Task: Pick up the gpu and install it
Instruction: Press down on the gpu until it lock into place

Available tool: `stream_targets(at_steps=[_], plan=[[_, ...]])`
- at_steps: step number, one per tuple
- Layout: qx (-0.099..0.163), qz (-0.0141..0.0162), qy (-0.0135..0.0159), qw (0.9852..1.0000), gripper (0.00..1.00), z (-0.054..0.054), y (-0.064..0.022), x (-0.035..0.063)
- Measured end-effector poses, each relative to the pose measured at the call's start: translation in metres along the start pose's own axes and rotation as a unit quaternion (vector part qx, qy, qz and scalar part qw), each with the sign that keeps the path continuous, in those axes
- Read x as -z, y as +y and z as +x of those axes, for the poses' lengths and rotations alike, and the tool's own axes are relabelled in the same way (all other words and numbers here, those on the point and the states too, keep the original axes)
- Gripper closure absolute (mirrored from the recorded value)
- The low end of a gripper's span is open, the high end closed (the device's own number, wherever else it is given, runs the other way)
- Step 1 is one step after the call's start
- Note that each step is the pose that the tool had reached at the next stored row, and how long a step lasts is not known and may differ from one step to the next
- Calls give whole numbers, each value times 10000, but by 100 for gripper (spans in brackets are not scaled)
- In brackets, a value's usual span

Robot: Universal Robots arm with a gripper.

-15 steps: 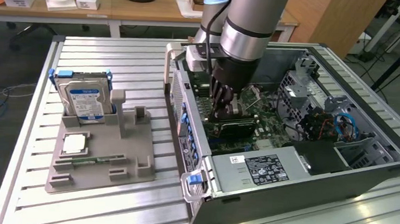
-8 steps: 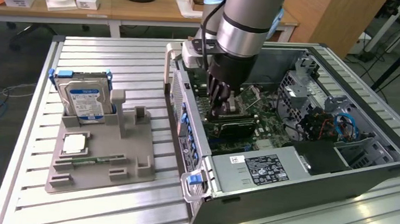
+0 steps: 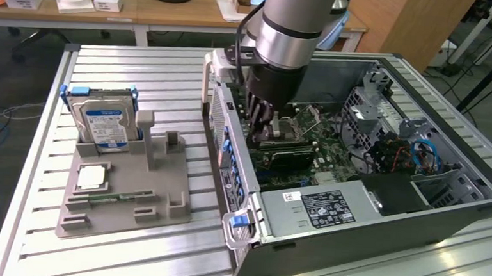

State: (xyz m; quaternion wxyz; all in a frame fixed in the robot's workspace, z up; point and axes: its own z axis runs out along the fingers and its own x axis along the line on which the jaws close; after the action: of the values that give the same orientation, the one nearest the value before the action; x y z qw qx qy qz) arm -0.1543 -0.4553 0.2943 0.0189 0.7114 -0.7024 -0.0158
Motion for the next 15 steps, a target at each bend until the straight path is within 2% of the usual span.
stream_targets(at_steps=[5, 6, 7, 8, 9, 11, 15], plan=[[0, 4, 0, 10000, 89, -1, 10, -1], [-3, -21, -2, 10000, 89, -2, 9, 0], [-6, -60, -4, 10000, 89, -1, 10, 0], [-11, -113, -6, 9999, 89, -2, 10, 0], [-14, -142, -8, 9999, 89, -1, 10, -1], [-20, -152, -24, 9999, 89, -2, 10, 0], [-20, -152, -25, 9999, 89, -2, 10, -1]])
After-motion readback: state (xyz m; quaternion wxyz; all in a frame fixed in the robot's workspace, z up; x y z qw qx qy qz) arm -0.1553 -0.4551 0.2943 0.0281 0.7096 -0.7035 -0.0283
